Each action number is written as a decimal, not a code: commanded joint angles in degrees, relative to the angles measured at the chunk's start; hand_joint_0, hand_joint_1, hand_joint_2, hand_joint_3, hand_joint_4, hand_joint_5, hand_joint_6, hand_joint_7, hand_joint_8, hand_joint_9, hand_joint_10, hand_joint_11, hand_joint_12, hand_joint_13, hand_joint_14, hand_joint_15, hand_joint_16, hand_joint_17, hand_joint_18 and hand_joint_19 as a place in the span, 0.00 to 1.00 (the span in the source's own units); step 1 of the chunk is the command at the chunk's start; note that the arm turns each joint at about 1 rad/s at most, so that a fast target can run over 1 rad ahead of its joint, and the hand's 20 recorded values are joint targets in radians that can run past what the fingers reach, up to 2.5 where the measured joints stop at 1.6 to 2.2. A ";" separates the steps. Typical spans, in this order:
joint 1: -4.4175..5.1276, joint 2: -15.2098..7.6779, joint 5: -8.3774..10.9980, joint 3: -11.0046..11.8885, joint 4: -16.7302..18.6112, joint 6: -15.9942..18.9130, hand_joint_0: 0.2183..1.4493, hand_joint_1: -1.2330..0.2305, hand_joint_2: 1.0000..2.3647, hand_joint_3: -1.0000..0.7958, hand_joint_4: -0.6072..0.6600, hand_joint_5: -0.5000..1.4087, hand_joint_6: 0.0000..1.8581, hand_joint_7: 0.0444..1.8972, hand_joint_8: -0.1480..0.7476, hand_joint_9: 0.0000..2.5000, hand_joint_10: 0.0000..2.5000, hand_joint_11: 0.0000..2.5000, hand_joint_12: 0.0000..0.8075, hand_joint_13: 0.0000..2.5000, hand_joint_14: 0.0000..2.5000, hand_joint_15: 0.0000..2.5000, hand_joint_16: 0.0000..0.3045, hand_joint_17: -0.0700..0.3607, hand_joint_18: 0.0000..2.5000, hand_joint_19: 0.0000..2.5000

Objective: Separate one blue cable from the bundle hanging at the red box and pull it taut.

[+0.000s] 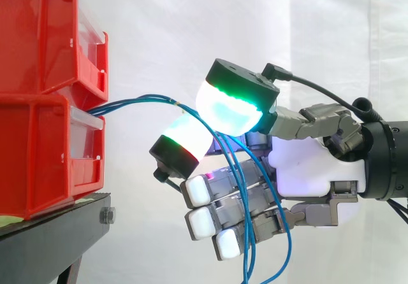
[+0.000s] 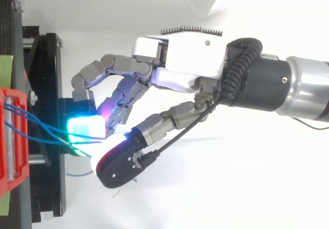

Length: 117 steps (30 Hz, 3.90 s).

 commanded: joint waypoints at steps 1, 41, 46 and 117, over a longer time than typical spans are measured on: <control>0.03 -0.01 0.00 0.01 -0.09 0.00 0.34 0.25 0.00 0.28 0.55 0.16 0.47 0.59 0.45 0.36 0.01 0.26 0.43 0.36 0.01 0.17 0.16 0.41 0.34 0.22; 0.12 -0.01 -0.09 -0.08 -0.18 0.09 0.29 0.44 0.00 0.29 0.56 0.17 0.44 0.61 0.47 0.36 0.01 0.26 0.46 0.35 0.01 0.18 0.17 0.43 0.33 0.25; 0.03 -0.01 0.00 0.01 -0.44 0.00 0.29 0.36 0.01 0.41 0.55 0.17 0.44 0.63 0.47 0.36 0.01 0.25 0.46 0.35 0.01 0.18 0.17 0.43 0.33 0.25; 0.20 -0.01 -0.17 -0.17 -0.97 -0.26 0.42 0.22 0.00 0.28 0.50 0.16 0.47 0.61 0.45 0.36 0.01 0.25 0.44 0.36 0.01 0.17 0.17 0.43 0.35 0.21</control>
